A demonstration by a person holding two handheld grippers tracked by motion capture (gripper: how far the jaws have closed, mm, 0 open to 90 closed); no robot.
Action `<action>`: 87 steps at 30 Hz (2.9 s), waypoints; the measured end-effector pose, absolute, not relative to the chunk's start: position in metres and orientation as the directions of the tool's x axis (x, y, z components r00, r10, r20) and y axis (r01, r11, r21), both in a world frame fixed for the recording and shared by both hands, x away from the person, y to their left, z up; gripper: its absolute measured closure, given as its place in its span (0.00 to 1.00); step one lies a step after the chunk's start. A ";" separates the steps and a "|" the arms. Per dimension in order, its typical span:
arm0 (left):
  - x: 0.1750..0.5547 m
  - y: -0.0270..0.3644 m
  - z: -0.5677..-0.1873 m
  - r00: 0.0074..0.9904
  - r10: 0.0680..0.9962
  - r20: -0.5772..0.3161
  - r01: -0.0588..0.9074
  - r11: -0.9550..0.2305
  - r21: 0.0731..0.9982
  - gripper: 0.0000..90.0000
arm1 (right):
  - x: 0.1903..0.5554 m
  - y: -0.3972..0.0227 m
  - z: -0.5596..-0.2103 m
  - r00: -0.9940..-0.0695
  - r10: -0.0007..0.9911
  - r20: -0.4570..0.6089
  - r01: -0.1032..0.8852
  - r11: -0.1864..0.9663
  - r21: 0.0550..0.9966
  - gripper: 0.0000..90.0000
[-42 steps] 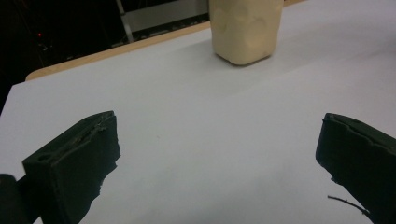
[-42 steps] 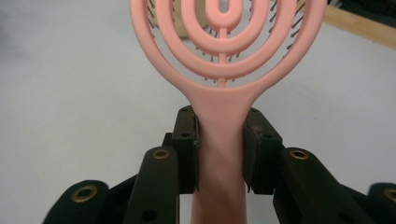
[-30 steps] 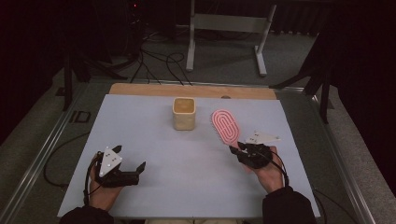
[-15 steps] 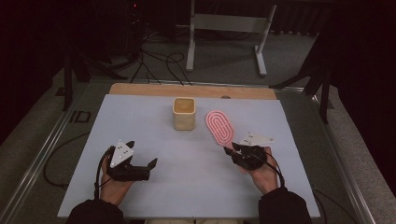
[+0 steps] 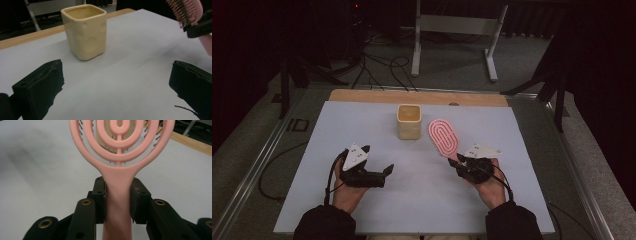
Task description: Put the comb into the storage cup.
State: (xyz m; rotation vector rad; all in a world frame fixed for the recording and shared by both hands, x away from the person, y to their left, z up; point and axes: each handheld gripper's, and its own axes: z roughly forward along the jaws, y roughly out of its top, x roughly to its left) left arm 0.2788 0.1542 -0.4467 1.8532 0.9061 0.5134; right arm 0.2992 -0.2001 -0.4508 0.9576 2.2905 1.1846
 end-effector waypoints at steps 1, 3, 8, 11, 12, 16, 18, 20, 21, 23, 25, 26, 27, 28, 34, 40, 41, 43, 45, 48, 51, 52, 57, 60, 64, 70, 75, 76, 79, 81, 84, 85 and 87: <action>0.279 0.154 -0.447 0.634 0.773 -0.041 0.362 -0.250 0.898 0.00 | 0.299 -0.200 -0.451 -0.691 0.722 -0.029 0.394 0.410 0.823 0.77; 0.281 0.149 -0.444 0.641 0.766 -0.053 0.359 -0.238 0.903 0.00 | 0.299 -0.199 -0.451 -0.693 0.720 -0.029 0.391 0.409 0.824 0.77; 0.284 0.140 -0.439 0.659 0.749 -0.060 0.349 -0.234 0.907 0.00 | 0.299 -0.197 -0.452 -0.689 0.724 -0.022 0.395 0.401 0.827 0.77; 0.287 0.131 -0.437 0.672 0.738 -0.063 0.346 -0.238 0.908 0.00 | 0.299 -0.195 -0.453 -0.688 0.725 -0.022 0.391 0.397 0.830 0.77; 0.288 0.129 -0.436 0.675 0.735 -0.066 0.347 -0.237 0.907 0.00 | 0.299 -0.195 -0.453 -0.689 0.725 -0.022 0.391 0.397 0.830 0.77; 0.295 0.118 -0.435 0.683 0.726 -0.081 0.357 -0.235 0.904 0.00 | 0.299 -0.194 -0.453 -0.687 0.727 -0.020 0.393 0.394 0.831 0.77; 0.299 0.110 -0.434 0.690 0.718 -0.091 0.364 -0.235 0.901 0.00 | 0.299 -0.194 -0.453 -0.686 0.727 -0.025 0.389 0.396 0.832 0.77; 0.300 0.108 -0.433 0.693 0.715 -0.091 0.364 -0.238 0.900 0.00 | 0.299 -0.194 -0.453 -0.685 0.728 -0.022 0.390 0.393 0.833 0.77; 0.302 0.103 -0.433 0.698 0.709 -0.097 0.366 -0.237 0.900 0.00 | 0.299 -0.194 -0.453 -0.683 0.730 -0.019 0.393 0.389 0.833 0.77; 0.302 0.101 -0.433 0.700 0.707 -0.103 0.369 -0.234 0.900 0.00 | 0.299 -0.193 -0.454 -0.682 0.731 -0.018 0.394 0.389 0.833 0.77; 0.304 0.098 -0.433 0.702 0.703 -0.112 0.373 -0.229 0.899 0.00 | 0.299 -0.191 -0.455 -0.681 0.732 -0.019 0.394 0.388 0.833 0.77; 0.305 0.096 -0.432 0.704 0.701 -0.117 0.375 -0.226 0.899 0.00 | 0.299 -0.191 -0.455 -0.683 0.731 -0.020 0.392 0.389 0.834 0.77; 0.307 0.093 -0.432 0.707 0.696 -0.124 0.379 -0.225 0.898 0.00 | 0.299 -0.190 -0.455 -0.685 0.728 -0.021 0.390 0.392 0.833 0.77; 0.307 0.093 -0.432 0.707 0.696 -0.124 0.379 -0.225 0.898 0.01 | 0.299 -0.189 -0.455 -0.684 0.729 -0.019 0.392 0.390 0.833 0.77; 0.312 0.085 -0.430 0.704 0.691 -0.163 0.408 -0.206 0.889 0.02 | 0.299 -0.186 -0.457 -0.684 0.729 -0.017 0.393 0.388 0.833 0.77; 0.318 0.073 -0.429 0.709 0.679 -0.192 0.431 -0.201 0.880 0.06 | 0.299 -0.184 -0.458 -0.683 0.731 -0.009 0.396 0.380 0.836 0.77; 0.319 0.068 -0.428 0.710 0.675 -0.201 0.436 -0.196 0.878 0.07 | 0.299 -0.184 -0.458 -0.684 0.730 -0.007 0.396 0.378 0.837 0.77; 0.319 0.065 -0.428 0.707 0.676 -0.207 0.440 -0.192 0.877 0.08 | 0.299 -0.184 -0.458 -0.683 0.730 -0.007 0.395 0.377 0.837 0.77; 0.321 0.057 -0.427 0.706 0.675 -0.217 0.449 -0.189 0.873 0.12 | 0.298 -0.184 -0.458 -0.684 0.729 -0.007 0.393 0.376 0.839 0.77; 0.323 0.052 -0.427 0.701 0.679 -0.218 0.454 -0.190 0.871 0.14 | 0.298 -0.184 -0.458 -0.688 0.726 -0.007 0.389 0.377 0.841 0.77; 0.325 0.043 -0.428 0.701 0.675 -0.230 0.464 -0.186 0.866 0.17 | 0.297 -0.182 -0.458 -0.690 0.724 -0.001 0.391 0.373 0.841 0.77; 0.325 0.043 -0.428 0.701 0.675 -0.230 0.464 -0.186 0.866 0.18 | 0.297 -0.181 -0.458 -0.690 0.724 0.001 0.391 0.371 0.842 0.77; 0.327 0.035 -0.428 0.705 0.664 -0.249 0.478 -0.185 0.859 0.27 | 0.296 -0.180 -0.459 -0.695 0.719 -0.006 0.380 0.374 0.846 0.77; 0.330 0.033 -0.429 0.707 0.652 -0.274 0.490 -0.171 0.855 0.33 | 0.295 -0.178 -0.459 -0.699 0.715 -0.008 0.376 0.378 0.846 0.77; 0.332 0.030 -0.430 0.714 0.628 -0.310 0.504 -0.154 0.850 0.44 | 0.295 -0.176 -0.459 -0.701 0.713 -0.007 0.372 0.374 0.850 0.77; 0.334 0.031 -0.430 0.711 0.616 -0.338 0.512 -0.124 0.850 0.57 | 0.294 -0.177 -0.458 -0.699 0.715 -0.006 0.367 0.365 0.856 0.78; 0.334 0.031 -0.430 0.716 0.597 -0.361 0.517 -0.105 0.850 0.64 | 0.294 -0.175 -0.460 -0.699 0.715 -0.003 0.371 0.367 0.853 0.78; 0.333 0.031 -0.430 0.720 0.592 -0.362 0.515 -0.106 0.851 0.65 | 0.294 -0.174 -0.461 -0.700 0.714 -0.002 0.373 0.368 0.852 0.78; 0.332 0.030 -0.429 0.727 0.579 -0.368 0.512 -0.101 0.853 0.68 | 0.294 -0.174 -0.462 -0.697 0.717 0.011 0.384 0.361 0.850 0.78; 0.331 0.029 -0.428 0.734 0.569 -0.370 0.505 -0.094 0.858 0.70 | 0.294 -0.174 -0.461 -0.698 0.716 0.014 0.383 0.357 0.852 0.78; 0.329 0.026 -0.426 0.745 0.557 -0.368 0.498 -0.096 0.862 0.71 | 0.294 -0.175 -0.461 -0.697 0.717 0.011 0.376 0.351 0.858 0.77; 0.328 0.025 -0.426 0.745 0.557 -0.367 0.497 -0.097 0.862 0.71 | 0.295 -0.175 -0.460 -0.697 0.717 0.015 0.379 0.350 0.856 0.77; 0.328 0.025 -0.426 0.745 0.558 -0.365 0.496 -0.098 0.863 0.71 | 0.295 -0.176 -0.461 -0.699 0.715 0.017 0.380 0.351 0.856 0.77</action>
